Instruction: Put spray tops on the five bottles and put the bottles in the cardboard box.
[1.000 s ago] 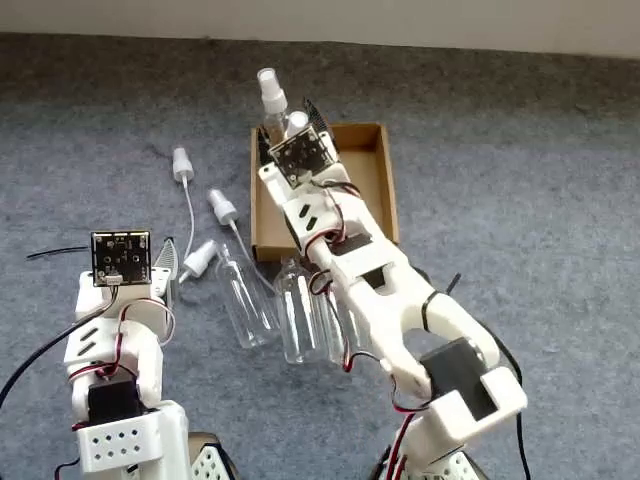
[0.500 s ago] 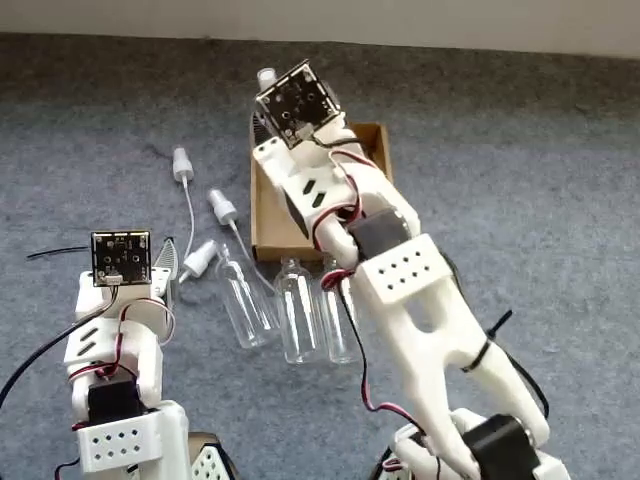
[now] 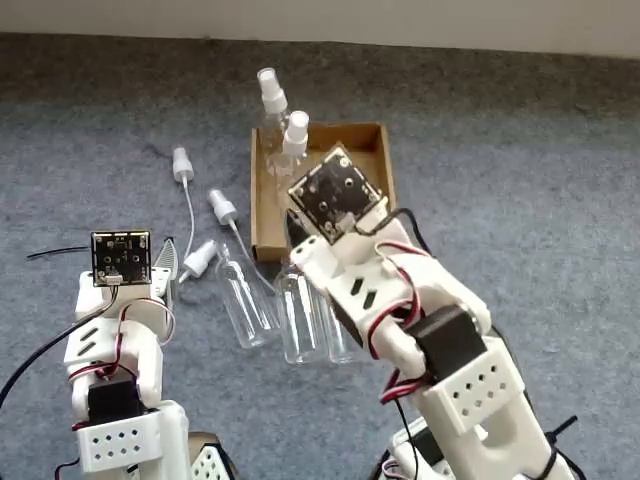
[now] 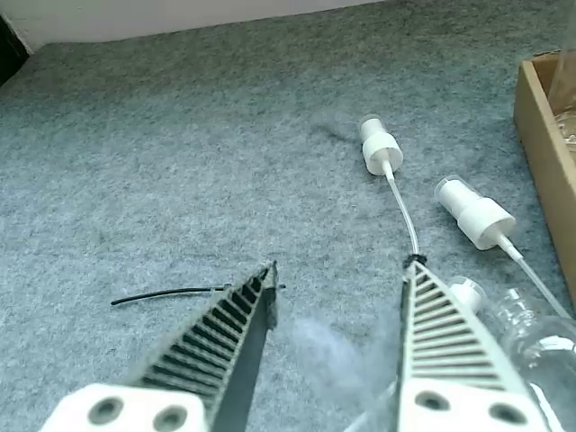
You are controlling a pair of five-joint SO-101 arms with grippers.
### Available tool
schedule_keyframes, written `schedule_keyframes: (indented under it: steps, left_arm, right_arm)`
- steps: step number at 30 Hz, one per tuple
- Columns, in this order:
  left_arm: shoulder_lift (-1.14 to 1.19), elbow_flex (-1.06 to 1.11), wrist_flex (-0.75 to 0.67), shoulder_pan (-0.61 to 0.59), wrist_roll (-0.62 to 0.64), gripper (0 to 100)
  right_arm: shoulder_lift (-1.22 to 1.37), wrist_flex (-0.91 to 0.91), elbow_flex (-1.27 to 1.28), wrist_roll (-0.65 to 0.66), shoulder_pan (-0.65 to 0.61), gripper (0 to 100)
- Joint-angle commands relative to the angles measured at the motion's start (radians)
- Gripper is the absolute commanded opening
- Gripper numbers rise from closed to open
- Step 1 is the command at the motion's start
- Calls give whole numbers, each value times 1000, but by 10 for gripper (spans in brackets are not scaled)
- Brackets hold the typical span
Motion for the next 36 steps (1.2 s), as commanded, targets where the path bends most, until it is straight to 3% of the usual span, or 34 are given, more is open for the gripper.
schedule_keyframes:
  steps: [1, 5, 9, 16, 36]
  left_arm:
    - [-10, -4, -21, -5, 3, 210]
    - [-8, -2, -21, -5, 3, 210]
    - [-8, -2, -21, -5, 3, 210]
    - [-10, -2, -20, -5, 3, 210]
    - [-10, -2, -20, -5, 3, 210]
  right_arm:
    - [-133, 10, 131, 5, -8, 217]
    - [-120, 74, 266, -117, -8, 220]
    - [13, 145, 262, -126, -12, 221]
    - [174, 229, 182, -267, -10, 221]
    - [504, 113, 205, -281, -7, 217]
